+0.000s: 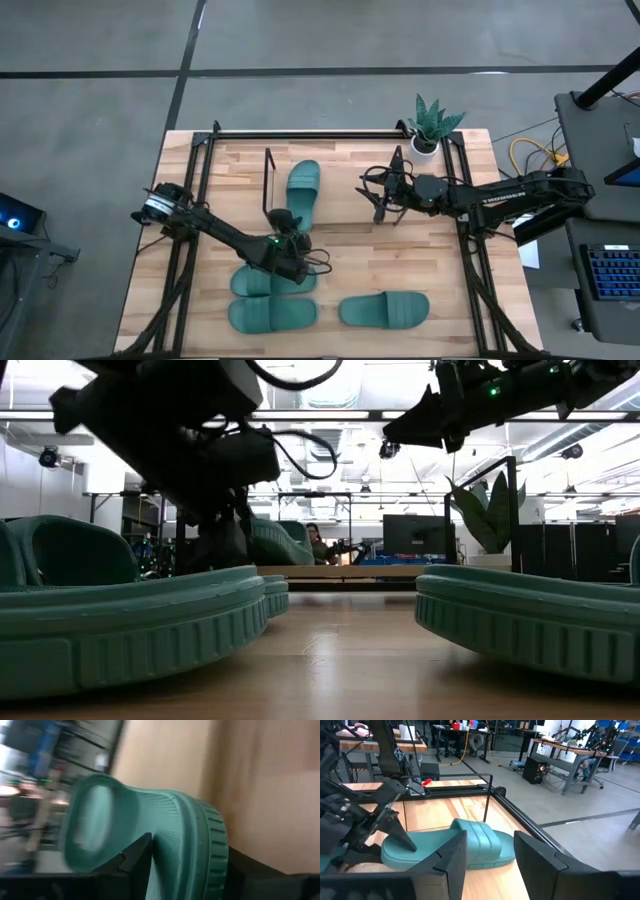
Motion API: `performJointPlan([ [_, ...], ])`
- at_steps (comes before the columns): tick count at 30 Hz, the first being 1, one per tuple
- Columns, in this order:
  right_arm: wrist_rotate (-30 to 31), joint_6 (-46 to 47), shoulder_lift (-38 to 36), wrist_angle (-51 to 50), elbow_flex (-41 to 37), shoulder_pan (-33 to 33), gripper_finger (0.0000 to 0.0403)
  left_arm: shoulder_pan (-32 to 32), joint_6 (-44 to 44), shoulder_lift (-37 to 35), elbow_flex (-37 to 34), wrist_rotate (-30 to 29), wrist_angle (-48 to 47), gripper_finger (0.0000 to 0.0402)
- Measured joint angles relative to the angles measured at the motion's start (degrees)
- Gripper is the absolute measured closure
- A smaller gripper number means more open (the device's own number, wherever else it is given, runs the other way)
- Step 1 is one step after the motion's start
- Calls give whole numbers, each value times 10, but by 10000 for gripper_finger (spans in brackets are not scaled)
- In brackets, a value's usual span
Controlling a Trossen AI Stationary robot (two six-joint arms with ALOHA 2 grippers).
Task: Pick and place slides into the shelf
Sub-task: Put the green slipper on the shelf
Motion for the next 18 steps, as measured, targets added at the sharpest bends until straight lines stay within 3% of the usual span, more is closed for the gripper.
performJointPlan([
  [9,0,0,0,-3,0,0,253,3,-54,-56,0,95,-81,253],
  [18,0,-3,0,-4,0,0,252,4,-44,-113,0,188,-84,252],
])
